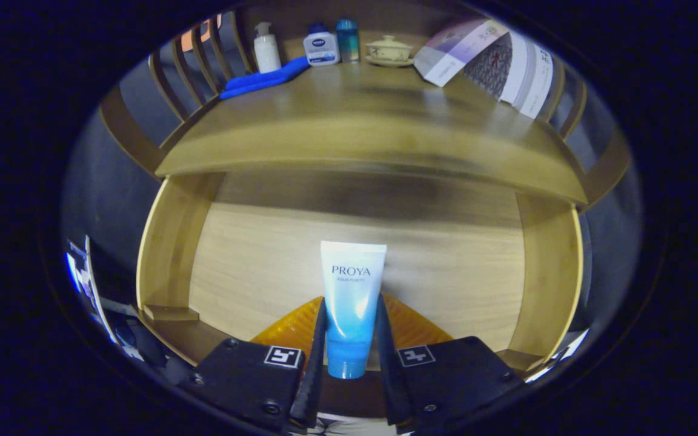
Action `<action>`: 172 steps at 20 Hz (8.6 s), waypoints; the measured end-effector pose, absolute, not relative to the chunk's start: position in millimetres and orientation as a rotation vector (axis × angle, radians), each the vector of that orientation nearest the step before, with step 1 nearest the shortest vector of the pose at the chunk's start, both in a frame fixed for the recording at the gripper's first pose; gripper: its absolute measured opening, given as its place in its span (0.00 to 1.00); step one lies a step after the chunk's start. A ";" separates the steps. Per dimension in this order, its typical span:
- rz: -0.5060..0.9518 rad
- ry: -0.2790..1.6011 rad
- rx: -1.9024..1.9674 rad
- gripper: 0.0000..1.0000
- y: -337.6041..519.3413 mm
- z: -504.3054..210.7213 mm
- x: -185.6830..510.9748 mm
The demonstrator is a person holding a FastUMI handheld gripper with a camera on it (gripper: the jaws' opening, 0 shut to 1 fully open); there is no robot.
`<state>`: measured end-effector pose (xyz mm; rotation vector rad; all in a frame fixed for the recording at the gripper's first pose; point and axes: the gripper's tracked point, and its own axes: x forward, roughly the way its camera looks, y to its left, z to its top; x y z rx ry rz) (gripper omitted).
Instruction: Pull open the drawer, take out the items inside it, and place them on the countertop above the cabinet.
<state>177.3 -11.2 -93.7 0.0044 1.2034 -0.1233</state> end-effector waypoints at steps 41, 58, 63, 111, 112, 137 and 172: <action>-0.218 1.014 -0.038 0.44 -11.9 -8.8 390.4; -0.287 0.995 0.014 0.52 -34.0 -33.0 396.7; -0.253 0.925 -0.004 0.55 -26.9 -11.4 389.7; -0.063 0.201 -0.121 0.84 61.5 42.5 77.3; -0.076 0.179 -0.119 0.86 59.6 39.3 72.3; -0.134 0.216 -0.118 0.95 41.4 -134.5 19.7; -0.209 0.226 -0.152 0.97 17.5 -148.6 64.1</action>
